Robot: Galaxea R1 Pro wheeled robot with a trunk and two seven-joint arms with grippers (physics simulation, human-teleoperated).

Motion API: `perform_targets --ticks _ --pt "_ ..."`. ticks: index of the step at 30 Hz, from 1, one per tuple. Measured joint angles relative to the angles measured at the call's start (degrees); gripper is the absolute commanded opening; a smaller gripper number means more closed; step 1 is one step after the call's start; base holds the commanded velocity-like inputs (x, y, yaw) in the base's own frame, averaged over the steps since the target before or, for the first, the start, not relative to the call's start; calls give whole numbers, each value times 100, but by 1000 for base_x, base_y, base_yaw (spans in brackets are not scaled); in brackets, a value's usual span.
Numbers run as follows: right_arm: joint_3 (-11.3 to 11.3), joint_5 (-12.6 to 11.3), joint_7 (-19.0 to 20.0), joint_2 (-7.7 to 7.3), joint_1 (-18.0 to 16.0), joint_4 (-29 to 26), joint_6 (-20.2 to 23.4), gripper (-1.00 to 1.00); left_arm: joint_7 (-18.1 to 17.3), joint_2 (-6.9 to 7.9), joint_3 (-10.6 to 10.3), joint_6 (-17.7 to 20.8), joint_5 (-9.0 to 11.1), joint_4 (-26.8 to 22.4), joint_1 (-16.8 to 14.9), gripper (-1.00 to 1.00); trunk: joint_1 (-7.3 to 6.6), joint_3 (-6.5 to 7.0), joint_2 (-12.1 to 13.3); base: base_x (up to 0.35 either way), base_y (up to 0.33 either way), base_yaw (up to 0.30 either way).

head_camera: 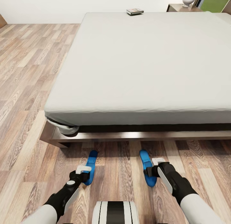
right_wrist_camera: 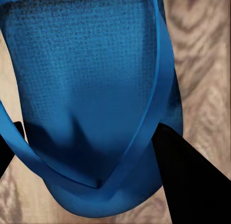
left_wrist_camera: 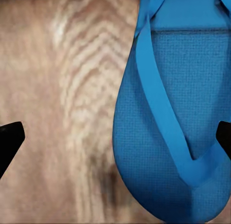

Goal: In the bedroom, move the book from the bed onto either nightstand, and place the two sandals side by side next to the bed.

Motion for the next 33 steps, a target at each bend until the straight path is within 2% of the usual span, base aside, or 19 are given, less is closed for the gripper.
perform_targets --ticks 9,21,33 --pt "33 -4 -7 34 -72 13 -15 -100 4 88 -8 8 -4 -23 0 100 0 0 0 42 102 0" --pt "53 1 -8 108 -76 22 -18 -100 6 98 -8 1 -3 -20 0 100 0 0 0 5 68 0" --pt "58 0 -13 123 -77 24 -27 -100 1 98 -13 -2 -8 -12 1 100 0 0 0 0 160 0"
